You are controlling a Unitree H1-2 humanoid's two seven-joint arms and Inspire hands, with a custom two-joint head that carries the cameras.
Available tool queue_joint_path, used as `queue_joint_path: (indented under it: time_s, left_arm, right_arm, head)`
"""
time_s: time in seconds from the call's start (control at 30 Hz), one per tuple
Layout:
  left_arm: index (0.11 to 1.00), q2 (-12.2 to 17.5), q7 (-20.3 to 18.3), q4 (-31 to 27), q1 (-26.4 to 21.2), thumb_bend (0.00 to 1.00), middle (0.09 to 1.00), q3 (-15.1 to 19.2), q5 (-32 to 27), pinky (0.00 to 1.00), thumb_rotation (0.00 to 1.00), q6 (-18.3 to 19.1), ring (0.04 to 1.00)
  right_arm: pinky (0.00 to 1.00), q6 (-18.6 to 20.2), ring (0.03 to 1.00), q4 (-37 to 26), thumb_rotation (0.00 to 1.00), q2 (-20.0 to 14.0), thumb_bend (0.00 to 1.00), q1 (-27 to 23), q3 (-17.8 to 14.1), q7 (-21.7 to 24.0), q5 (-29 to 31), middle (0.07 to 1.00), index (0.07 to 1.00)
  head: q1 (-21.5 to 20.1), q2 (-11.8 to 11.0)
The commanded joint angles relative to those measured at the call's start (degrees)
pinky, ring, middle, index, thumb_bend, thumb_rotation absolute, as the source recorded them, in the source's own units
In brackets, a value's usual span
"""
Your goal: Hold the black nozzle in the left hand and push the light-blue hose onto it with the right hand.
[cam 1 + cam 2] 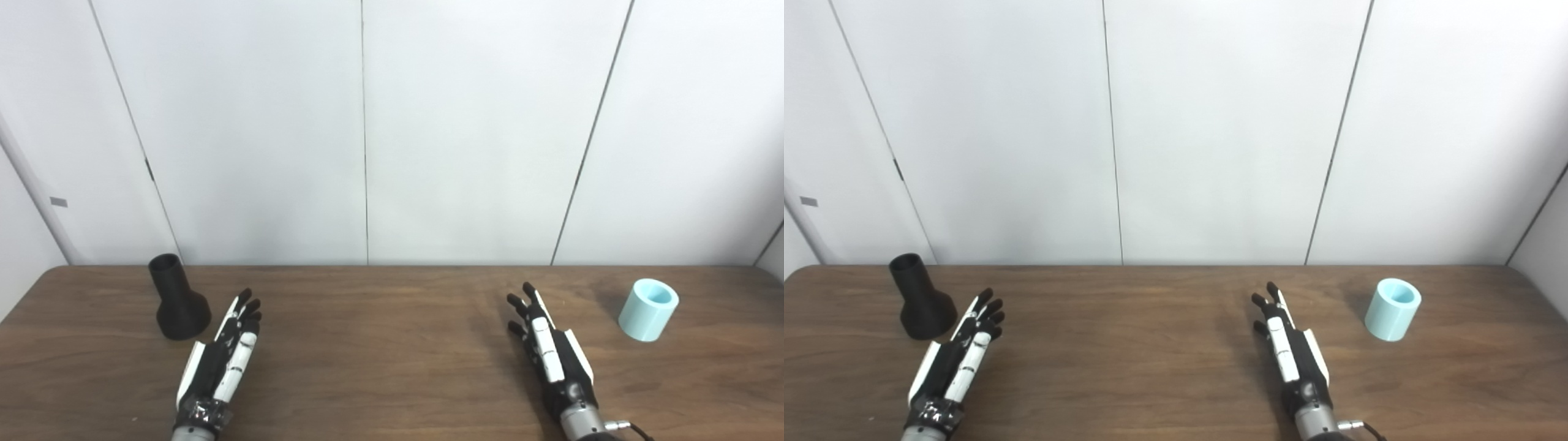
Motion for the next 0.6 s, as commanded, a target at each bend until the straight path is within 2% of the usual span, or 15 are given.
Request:
queue_joint_path:
  time_s: [0.0, 0.43, 0.57]
  left_arm:
    - [0.995, -0.67, 0.53, 1.87, 1.44, 0.30, 0.955, -0.39, 0.23, 0.92, 0.76, -0.81, 0.938]
    - [0.995, -0.64, 0.58, 1.58, 1.55, 0.31, 0.958, -0.52, 0.45, 0.94, 0.76, -0.64, 0.942]
    - [0.998, -0.76, 0.51, 1.58, 1.51, 0.30, 0.961, -0.64, 0.39, 0.93, 0.77, -0.84, 0.942]
  right_arm:
    - [1.00, 1.64, 0.978, 0.19, 1.00, -0.28, 0.45, 0.58, 0.09, 0.25, -0.10, 0.924, 1.000]
    - [1.00, 1.42, 0.971, 0.40, 1.00, -0.44, 0.44, 0.54, -0.13, 0.78, 1.05, 0.928, 1.000]
    - [1.00, 1.73, 0.969, 0.24, 1.00, -0.77, 0.46, 0.65, -0.07, 0.86, 1.14, 0.928, 1.000]
  head:
    - [-0.06, 0.01]
    - [0.40, 0.69]
    - [1.80, 0.55]
